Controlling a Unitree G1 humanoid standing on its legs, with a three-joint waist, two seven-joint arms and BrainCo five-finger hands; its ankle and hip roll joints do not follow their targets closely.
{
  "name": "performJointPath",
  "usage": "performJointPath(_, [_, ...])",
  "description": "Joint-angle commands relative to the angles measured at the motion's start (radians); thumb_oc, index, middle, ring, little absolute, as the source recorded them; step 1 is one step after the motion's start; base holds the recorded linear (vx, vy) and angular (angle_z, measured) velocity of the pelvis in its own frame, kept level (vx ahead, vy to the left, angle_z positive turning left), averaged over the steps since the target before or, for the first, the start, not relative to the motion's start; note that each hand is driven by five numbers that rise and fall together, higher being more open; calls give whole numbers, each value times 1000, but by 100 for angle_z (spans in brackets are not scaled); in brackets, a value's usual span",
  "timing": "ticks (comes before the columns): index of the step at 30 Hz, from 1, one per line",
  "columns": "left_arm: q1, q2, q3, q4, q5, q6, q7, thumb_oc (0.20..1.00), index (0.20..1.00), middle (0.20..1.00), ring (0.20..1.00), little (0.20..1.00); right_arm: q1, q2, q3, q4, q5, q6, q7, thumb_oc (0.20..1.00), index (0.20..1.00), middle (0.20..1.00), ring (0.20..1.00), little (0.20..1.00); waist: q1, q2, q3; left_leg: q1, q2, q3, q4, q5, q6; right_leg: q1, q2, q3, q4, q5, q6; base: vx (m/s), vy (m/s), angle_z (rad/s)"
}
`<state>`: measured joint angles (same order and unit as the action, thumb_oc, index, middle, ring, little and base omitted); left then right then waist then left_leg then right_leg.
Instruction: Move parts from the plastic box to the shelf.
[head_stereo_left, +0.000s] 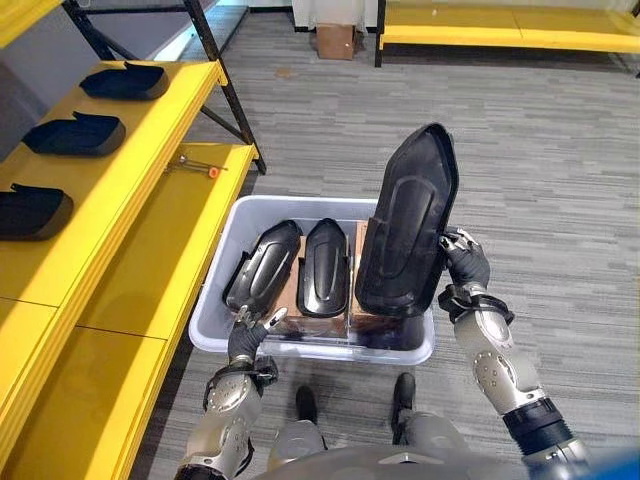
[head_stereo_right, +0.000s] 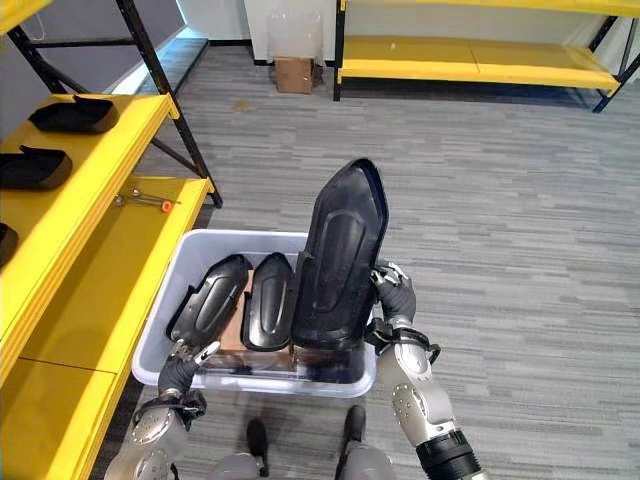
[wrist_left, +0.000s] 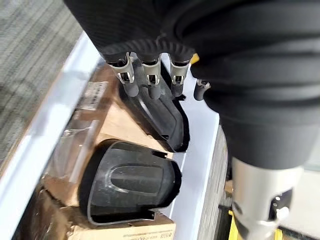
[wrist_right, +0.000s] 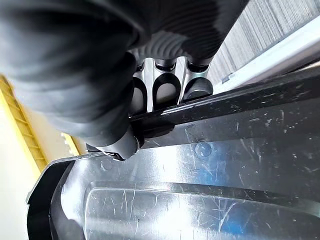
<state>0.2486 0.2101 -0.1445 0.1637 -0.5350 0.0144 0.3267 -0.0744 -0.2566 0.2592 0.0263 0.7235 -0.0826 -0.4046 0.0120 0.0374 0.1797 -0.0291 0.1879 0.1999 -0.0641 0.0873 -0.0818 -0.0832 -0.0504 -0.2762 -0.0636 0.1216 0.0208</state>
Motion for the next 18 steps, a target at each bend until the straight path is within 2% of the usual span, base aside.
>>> performJointPath(1, [-53,51,3,-8,0,-24,-6,1000,1000,1000,1000,1000,-89,-7,-60,-97,15,-91,3,200,200,200,200,200,2,-28,68,-144,2,39,151,66,-38,-25,-47,-63,149,-200,29,-324,-224,82])
performJointPath(2, [-57,51,2,4,7,-16,-11,1000,1000,1000,1000,1000,-88,-10,-67,-102,11,-95,0,200,200,200,200,200,-7,-27,71,-154,20,101,190,63,-37,-39,-61,-91,162,-199,23,-362,-194,253])
performJointPath(3, [-49,44,-2,14,1,-13,-27,1000,1000,1000,1000,1000,-77,-5,-73,-95,28,-103,-6,200,200,200,200,200,-17,-25,67,-131,43,118,218,19,-35,-51,-81,-118,187,-209,20,-96,32,222])
performJointPath(4, [-44,41,-4,15,-5,-13,-31,1000,1000,1000,1000,1000,-67,-3,-72,-96,32,-100,-2,200,200,200,200,200,-20,-21,68,-120,49,94,207,17,-38,-42,-86,-115,192,-205,27,-12,123,176])
performJointPath(5, [-43,39,-5,14,-7,-8,-35,1000,1000,1000,1000,1000,-52,-3,-80,-101,32,-97,-3,200,200,200,200,200,-28,-21,68,-102,76,111,196,27,-46,-36,-101,-119,201,-201,31,26,94,5])
performJointPath(6, [-43,39,-5,14,-7,-8,-35,1000,1000,1000,1000,1000,-52,-3,-80,-102,32,-97,-3,200,200,200,200,200,-28,-21,68,-102,76,111,196,27,-46,-35,-101,-119,201,-201,31,4,156,13])
performJointPath(7, [-60,42,-17,6,6,-4,-39,1000,1000,1000,1000,1000,-19,-2,-102,-103,35,-99,-1,200,200,200,200,200,-48,-17,67,-67,136,181,176,53,-64,-29,-140,-155,223,-198,42,-1,162,20])
performJointPath(9, [-85,46,-31,3,24,-8,-51,1000,1000,1000,1000,1000,14,-10,-125,-112,25,-97,-3,200,200,200,200,200,-69,5,53,-28,116,210,109,33,-67,-29,-162,-179,238,-189,64,32,283,89])
performJointPath(10, [-93,55,-32,-7,52,-6,-57,1000,1000,1000,1000,1000,22,-5,-133,-118,35,-98,2,200,200,200,200,200,-75,7,53,-34,96,212,121,15,-61,-28,-193,-187,242,-164,76,68,311,101])
performJointPath(13, [-74,71,-2,-22,76,-4,-64,1000,1000,1000,1000,1000,41,11,-154,-119,47,-88,15,200,200,200,200,200,-61,-12,50,-21,61,226,150,-39,-43,13,-240,-193,209,-119,107,83,261,22])
performJointPath(18, [-64,85,37,-17,84,-2,-58,1000,1000,1000,1000,1000,41,20,-175,-118,33,-76,18,200,200,200,200,200,-39,-31,39,-30,31,220,162,-63,-28,42,-271,-217,184,-94,126,43,126,9])
